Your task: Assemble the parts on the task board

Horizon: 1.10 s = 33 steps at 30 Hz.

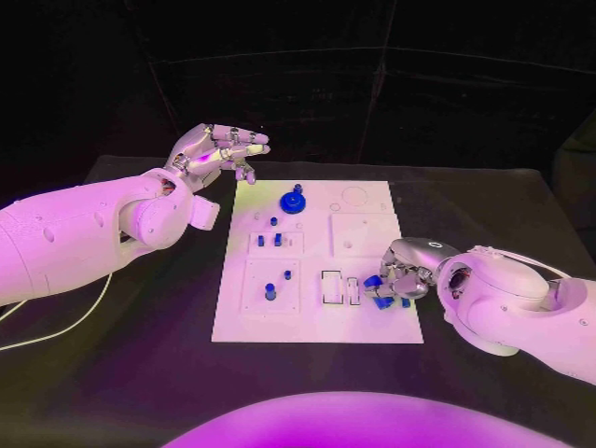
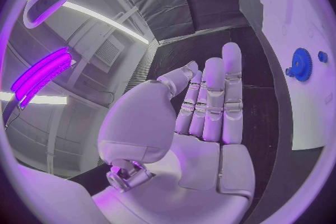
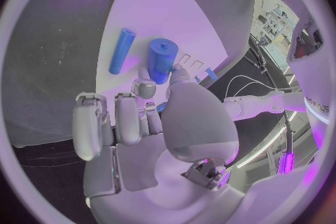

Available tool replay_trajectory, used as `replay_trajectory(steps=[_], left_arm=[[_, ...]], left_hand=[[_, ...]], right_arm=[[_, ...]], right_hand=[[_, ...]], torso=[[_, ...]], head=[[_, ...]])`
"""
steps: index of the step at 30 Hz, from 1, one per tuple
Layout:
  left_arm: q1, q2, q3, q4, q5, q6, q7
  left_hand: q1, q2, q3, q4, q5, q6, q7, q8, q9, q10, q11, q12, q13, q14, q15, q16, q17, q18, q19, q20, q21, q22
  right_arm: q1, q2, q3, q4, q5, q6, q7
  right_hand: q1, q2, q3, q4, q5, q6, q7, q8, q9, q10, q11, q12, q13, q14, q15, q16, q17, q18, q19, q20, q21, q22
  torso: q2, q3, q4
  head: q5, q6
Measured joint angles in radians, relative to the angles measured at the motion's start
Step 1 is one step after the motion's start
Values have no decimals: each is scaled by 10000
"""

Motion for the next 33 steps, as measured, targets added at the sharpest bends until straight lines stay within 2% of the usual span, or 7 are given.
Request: replay_trajectory(steps=[5, 11, 15, 22, 29, 33], left_arm=[[0, -4, -1, 1, 0, 9, -5], [0, 2, -1, 7, 0, 21, -14], [0, 2, -1, 12, 0, 29, -21], [0, -2, -3, 19, 0, 40, -35], [0, 9, -2, 38, 0, 54, -48], [0, 12, -2, 46, 1, 61, -52]], left_hand=[[0, 0, -27, 27, 0, 0, 0, 0, 0, 0, 0, 32, 0, 0, 0, 0, -22, 0, 0, 0, -40, -16], [0, 0, -27, 27, 0, 0, 0, 0, 0, 0, 0, 60, 0, 0, 0, 0, -24, 0, 0, 0, -40, -18], [0, 0, -27, 27, 0, 0, 0, 0, 0, 0, 0, 60, 0, 0, 0, 0, -24, -1, 0, 0, -40, -18], [0, 0, -27, 27, 0, 0, 0, 0, 0, 0, 0, 60, 0, 0, 0, 0, -23, -1, 0, 0, -40, -17], [0, 0, -27, 27, 0, 0, 0, 0, 0, 0, 0, 60, 0, 0, 0, 0, -23, 0, 0, 0, -40, -16], [0, 0, -27, 27, 0, 0, 0, 0, 0, 0, 0, 60, 0, 0, 0, 0, -23, 0, 0, 0, -40, -16]], right_arm=[[-16, -178, -14, 258, 376, -618, -54], [-9, -196, -4, 571, 1058, -1437, -32], [-6, -20, -2, 650, 1377, -1735, -10], [-4, 411, -1, 543, 1701, -1853, -12], [0, 997, 0, 207, 1892, -1815, -153], [2, 1213, 1, 34, 1952, -1780, -271]], right_hand=[[47, 29, -77, 50, 331, 120, -54, 108, 46, 123, -53, 81, 159, -36, -38, 81, 149, 0, 0, 0, 43, 0], [6, 156, -118, 89, 447, 121, -54, 117, 180, 159, -88, 81, 230, -37, -37, 96, 225, 1, 0, 0, 43, -1], [-20, 201, -154, 126, 535, 150, -84, 117, 237, 183, -113, 82, 261, -36, -37, 121, 248, 1, -39, -38, 83, -1], [-125, 306, -192, 153, 535, 160, -94, 116, 244, 196, -125, 82, 303, -36, -37, 120, 267, 1, -39, -38, 84, -1], [-285, 466, -289, 150, 534, 173, -107, 116, 314, 264, -123, 81, 323, -37, -36, 120, 256, 3, -39, -38, 84, -1], [-402, 582, -425, 148, 327, 178, -108, 116, 358, 264, -123, 81, 323, -37, -36, 120, 239, 3, -39, -38, 84, -1]], torso=[[-8, -2, -6], [-7, -12, -2], [0, -12, 6], [0, -12, 12], [0, -17, 17], [0, -18, 17]], head=[[0, 23], [-4, 30], [28, 31], [85, 10], [101, 31], [121, 29]])
